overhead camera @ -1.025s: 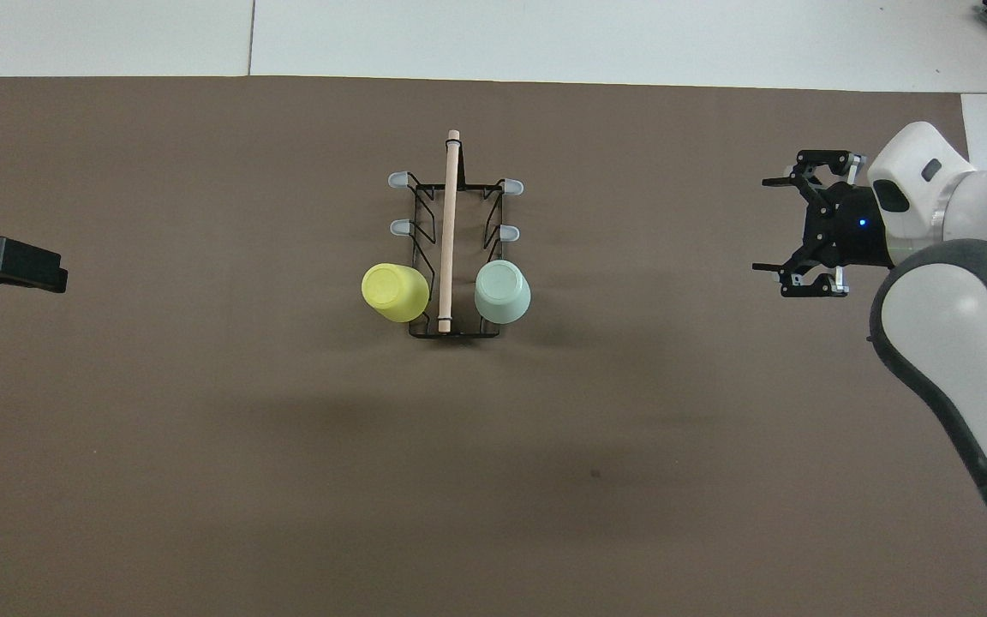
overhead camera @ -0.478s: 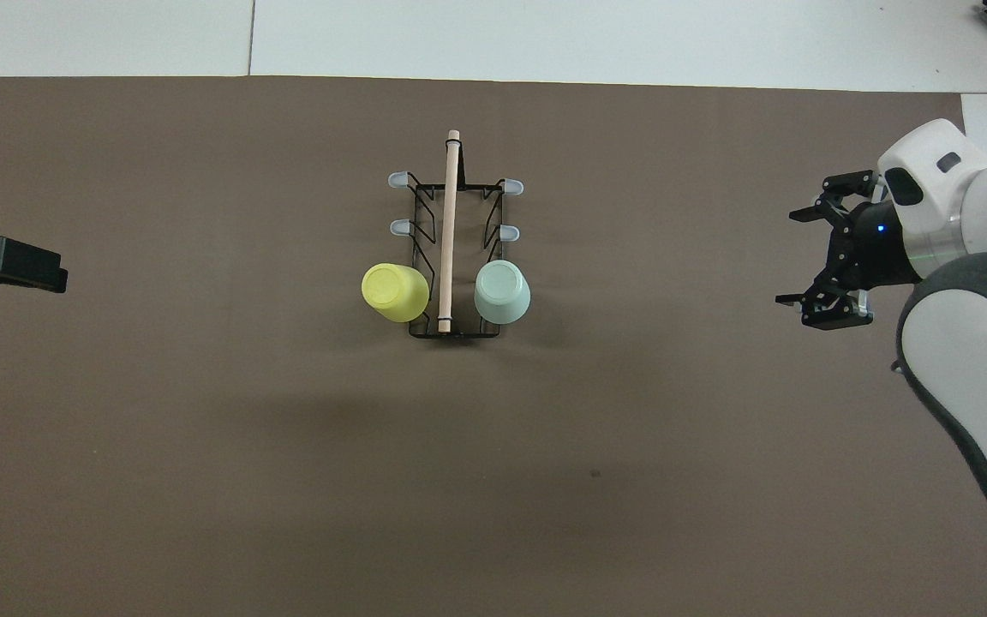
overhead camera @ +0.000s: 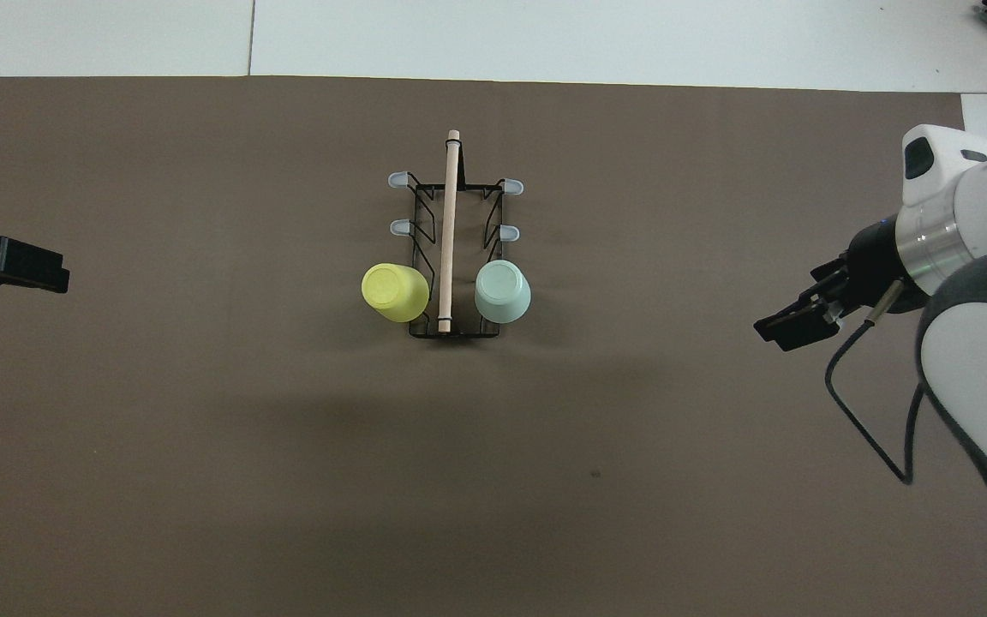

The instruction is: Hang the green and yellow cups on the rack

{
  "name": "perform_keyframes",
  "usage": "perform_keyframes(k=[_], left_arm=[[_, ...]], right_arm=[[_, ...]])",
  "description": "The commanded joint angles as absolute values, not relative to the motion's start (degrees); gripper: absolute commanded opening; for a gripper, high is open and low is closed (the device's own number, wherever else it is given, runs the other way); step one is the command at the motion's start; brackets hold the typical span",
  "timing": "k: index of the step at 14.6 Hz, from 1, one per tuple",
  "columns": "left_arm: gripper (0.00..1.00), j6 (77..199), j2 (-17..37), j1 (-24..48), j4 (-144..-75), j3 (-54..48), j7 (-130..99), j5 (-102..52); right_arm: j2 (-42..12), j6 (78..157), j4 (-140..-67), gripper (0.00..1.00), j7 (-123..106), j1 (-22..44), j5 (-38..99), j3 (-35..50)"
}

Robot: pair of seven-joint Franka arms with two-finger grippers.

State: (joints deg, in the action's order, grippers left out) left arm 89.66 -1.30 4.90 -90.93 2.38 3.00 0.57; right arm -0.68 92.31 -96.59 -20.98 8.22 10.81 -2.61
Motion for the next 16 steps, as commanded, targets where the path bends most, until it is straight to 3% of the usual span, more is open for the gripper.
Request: perform_keyframes(k=[1,11,16], left_arm=[[1.0,88.94,-1.67,4.92,-91.14,2.29,2.37,-0.09],[1.0,91.23,-1.49,4.83,-91.14,2.2,2.72,-0.09],[1.0,91.06,-1.58,4.92,-91.23,2.28,2.9,-0.09]], right_arm=[[0.09,89.39,-94.41,1.0,-9.16,7.3,8.53,-2.72],[-0.61,83.41,-87.02,1.0,-3.01,5.8,3.25,-2.99],[-0.53,83.41,-87.54,1.0,-1.23,5.8,3.34,-2.46]])
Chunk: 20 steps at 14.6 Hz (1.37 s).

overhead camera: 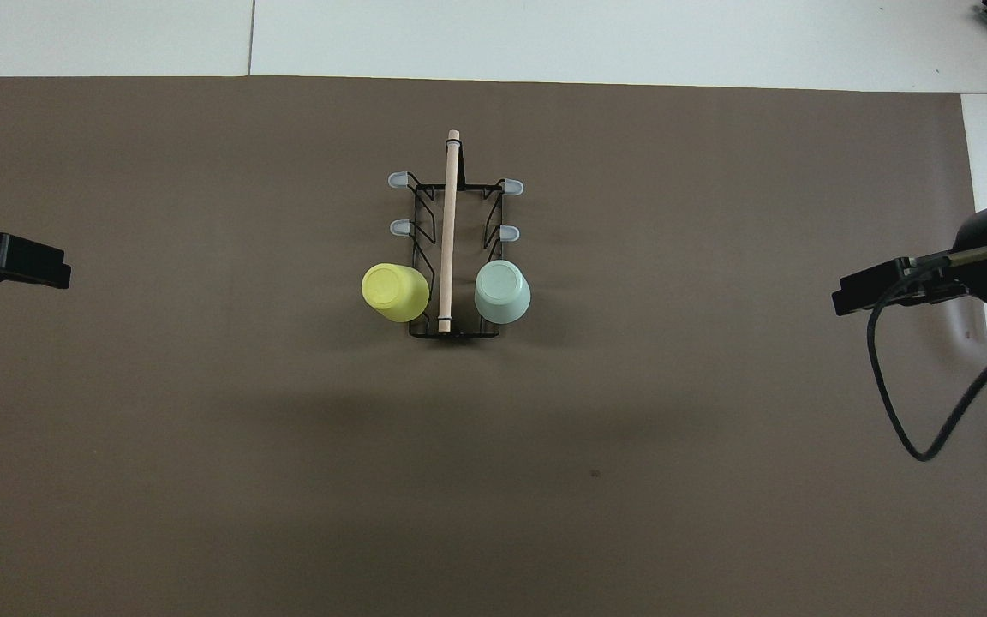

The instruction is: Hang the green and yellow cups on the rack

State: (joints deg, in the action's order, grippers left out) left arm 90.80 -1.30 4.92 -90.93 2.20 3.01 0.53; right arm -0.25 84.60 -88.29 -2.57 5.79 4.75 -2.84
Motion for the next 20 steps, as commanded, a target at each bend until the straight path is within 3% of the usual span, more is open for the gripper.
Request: perform_keyframes(k=[1,20], left_arm=[[1.0,91.05,-1.58,4.83,-91.23,2.29,2.81,-0.09],[1.0,90.88,-1.49,4.13,-90.97,2.55,2.99,0.53]], right_arm=[[-0.35,83.67,-87.63,1.0,-0.36,5.8,3.25,-2.46],[-0.62,85.96,-87.54,1.0,0.18,5.36,3.25,-2.55]])
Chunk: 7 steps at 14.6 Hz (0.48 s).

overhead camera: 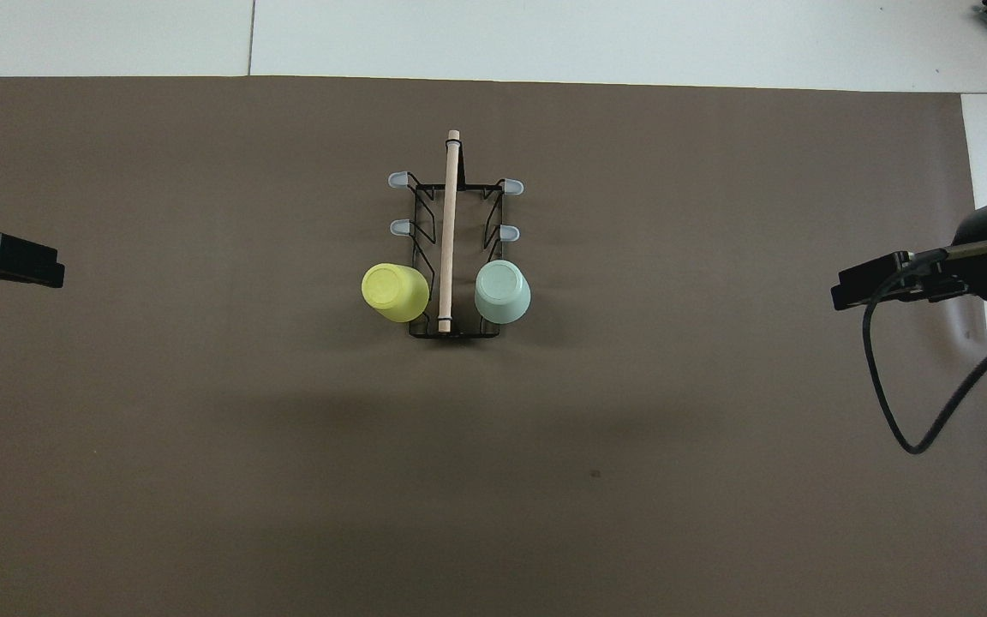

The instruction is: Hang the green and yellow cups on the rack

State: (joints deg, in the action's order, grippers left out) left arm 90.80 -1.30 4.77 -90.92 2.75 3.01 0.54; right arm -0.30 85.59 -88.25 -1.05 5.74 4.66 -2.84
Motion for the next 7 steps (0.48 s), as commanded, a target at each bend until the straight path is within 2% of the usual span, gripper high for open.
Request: perform_keyframes(k=[1,7], left_arm=[[1.0,90.79,-1.49,4.13,-90.97,2.55,2.99,0.53],[1.0,90.53,-1.58,4.13,-91.05,2.64,2.99,0.53]], right_arm=[[-0.7,86.04,-87.54,1.0,0.09,5.1,3.25,-2.81],[-0.7,85.96,-87.63,1.0,-0.26,2.91,3.08,-3.25]])
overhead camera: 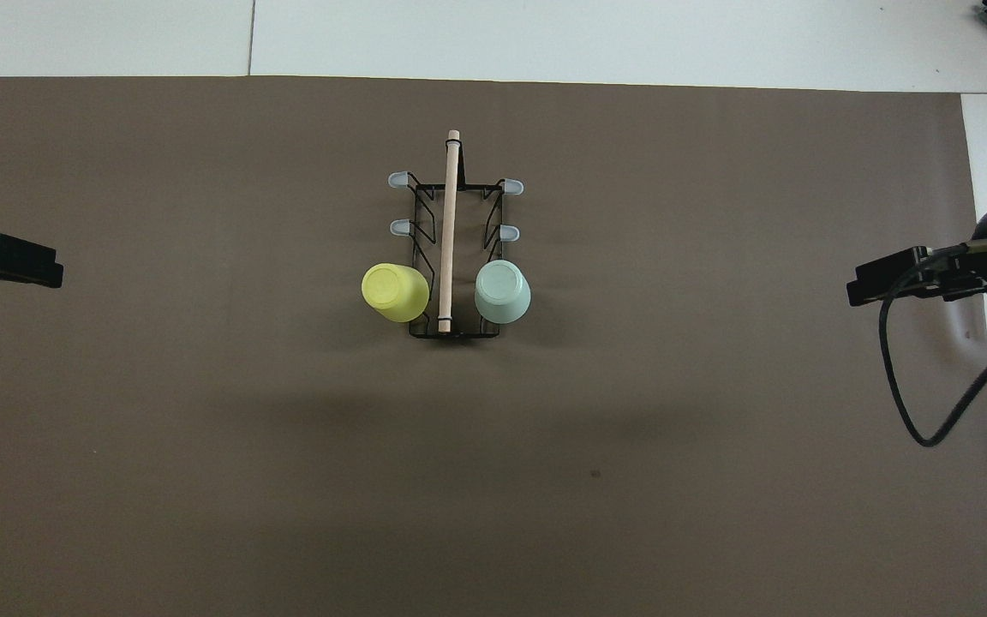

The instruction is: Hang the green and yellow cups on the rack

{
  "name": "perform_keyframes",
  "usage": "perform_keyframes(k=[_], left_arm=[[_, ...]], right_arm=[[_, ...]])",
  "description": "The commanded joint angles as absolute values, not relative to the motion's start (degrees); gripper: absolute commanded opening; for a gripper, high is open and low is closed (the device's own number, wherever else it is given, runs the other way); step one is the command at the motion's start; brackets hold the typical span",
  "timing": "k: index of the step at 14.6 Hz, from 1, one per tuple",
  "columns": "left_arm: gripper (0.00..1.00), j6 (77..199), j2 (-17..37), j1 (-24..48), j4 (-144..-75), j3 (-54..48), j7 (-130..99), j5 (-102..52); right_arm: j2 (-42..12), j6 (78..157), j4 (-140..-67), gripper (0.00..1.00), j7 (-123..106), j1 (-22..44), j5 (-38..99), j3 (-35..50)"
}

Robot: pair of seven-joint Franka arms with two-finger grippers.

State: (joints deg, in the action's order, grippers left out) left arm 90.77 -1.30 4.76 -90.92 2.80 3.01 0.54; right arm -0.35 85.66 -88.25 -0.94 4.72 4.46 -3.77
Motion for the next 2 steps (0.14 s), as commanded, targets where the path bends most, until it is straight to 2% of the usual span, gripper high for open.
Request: perform_keyframes(k=[1,2], left_arm=[[1.0,90.18,-1.58,4.13,-90.97,2.72,2.99,0.53],[1.0,90.18,-1.58,4.13,-90.97,2.72,2.99,0.53]], right_arm=[[-0.7,85.96,-87.63,1.0,-0.26,2.64,3.08,-3.25],[-0.7,86.04,-87.63,1.0,-0.26,2.72,3.08,-3.25]])
